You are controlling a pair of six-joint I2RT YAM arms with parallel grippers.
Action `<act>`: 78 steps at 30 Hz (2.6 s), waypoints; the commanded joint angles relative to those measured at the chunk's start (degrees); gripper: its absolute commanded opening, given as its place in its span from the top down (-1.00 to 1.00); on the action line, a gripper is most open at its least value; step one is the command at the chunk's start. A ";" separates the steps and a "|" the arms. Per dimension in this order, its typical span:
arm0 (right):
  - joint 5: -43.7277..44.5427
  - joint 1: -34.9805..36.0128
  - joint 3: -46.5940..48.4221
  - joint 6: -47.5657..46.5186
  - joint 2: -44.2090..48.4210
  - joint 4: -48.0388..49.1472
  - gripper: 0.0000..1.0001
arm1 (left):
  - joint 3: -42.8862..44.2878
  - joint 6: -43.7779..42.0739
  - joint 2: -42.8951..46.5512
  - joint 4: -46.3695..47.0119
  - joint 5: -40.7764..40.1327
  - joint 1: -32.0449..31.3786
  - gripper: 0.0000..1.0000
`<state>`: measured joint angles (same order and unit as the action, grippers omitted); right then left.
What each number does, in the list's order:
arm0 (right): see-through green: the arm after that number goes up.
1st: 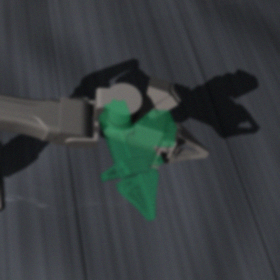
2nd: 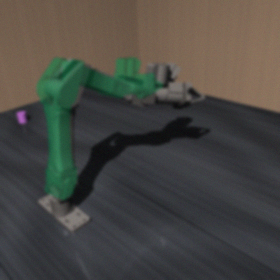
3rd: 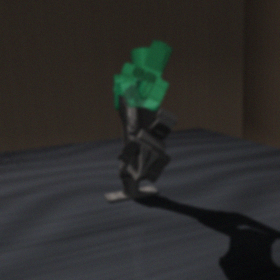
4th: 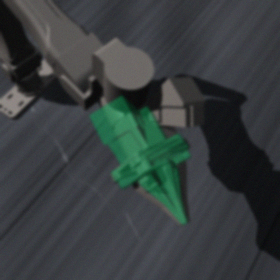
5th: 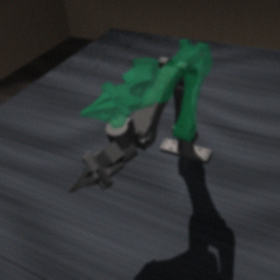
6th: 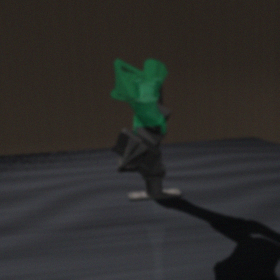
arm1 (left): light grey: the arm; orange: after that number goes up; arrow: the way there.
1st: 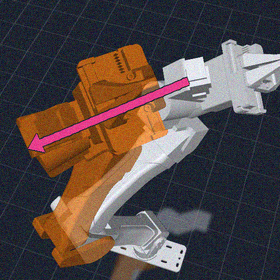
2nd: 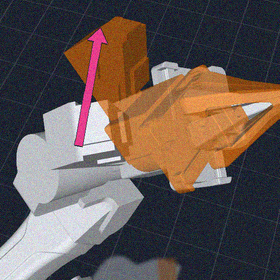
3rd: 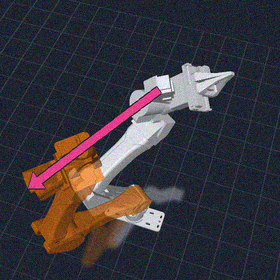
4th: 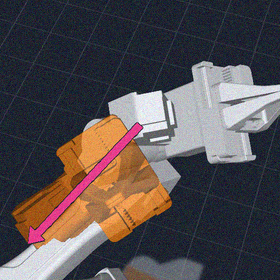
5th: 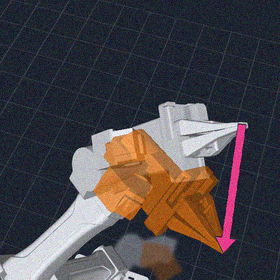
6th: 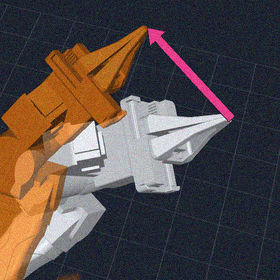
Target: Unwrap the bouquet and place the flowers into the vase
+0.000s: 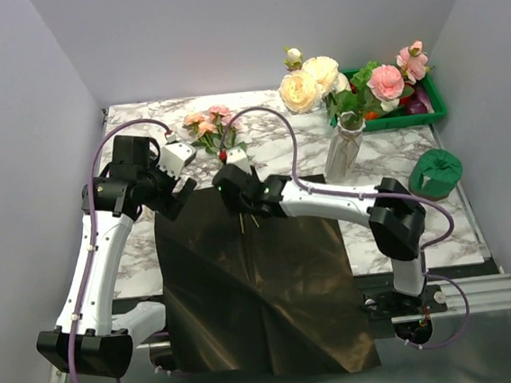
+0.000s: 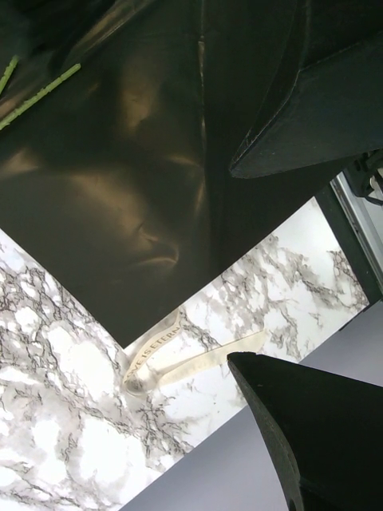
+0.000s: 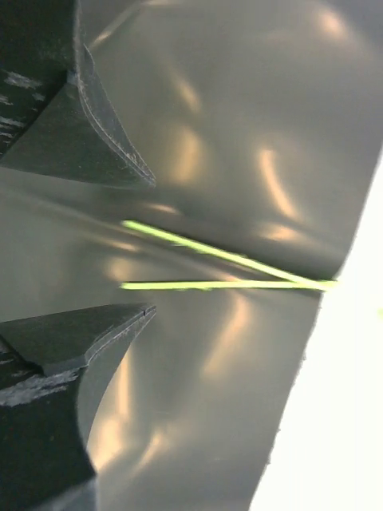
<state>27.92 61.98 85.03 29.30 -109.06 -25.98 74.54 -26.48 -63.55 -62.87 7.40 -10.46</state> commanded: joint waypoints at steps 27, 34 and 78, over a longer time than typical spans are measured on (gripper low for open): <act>-15.71 -17.33 46.72 -1.44 -35.43 -19.90 -0.06 | -2.47 -0.68 -2.46 3.72 1.30 1.32 -0.97; -16.58 -17.50 47.77 -1.61 -36.76 -19.64 -0.06 | -4.32 -1.12 -1.23 4.60 1.39 1.93 -0.97; -6.57 -15.92 28.18 -3.54 -15.94 -11.12 0.99 | -2.65 -1.82 0.27 2.50 4.81 4.83 -0.98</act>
<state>16.32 45.19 116.95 27.09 -135.57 -40.93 69.54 -28.93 -64.77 -58.81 9.89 -6.11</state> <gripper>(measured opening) 0.106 0.988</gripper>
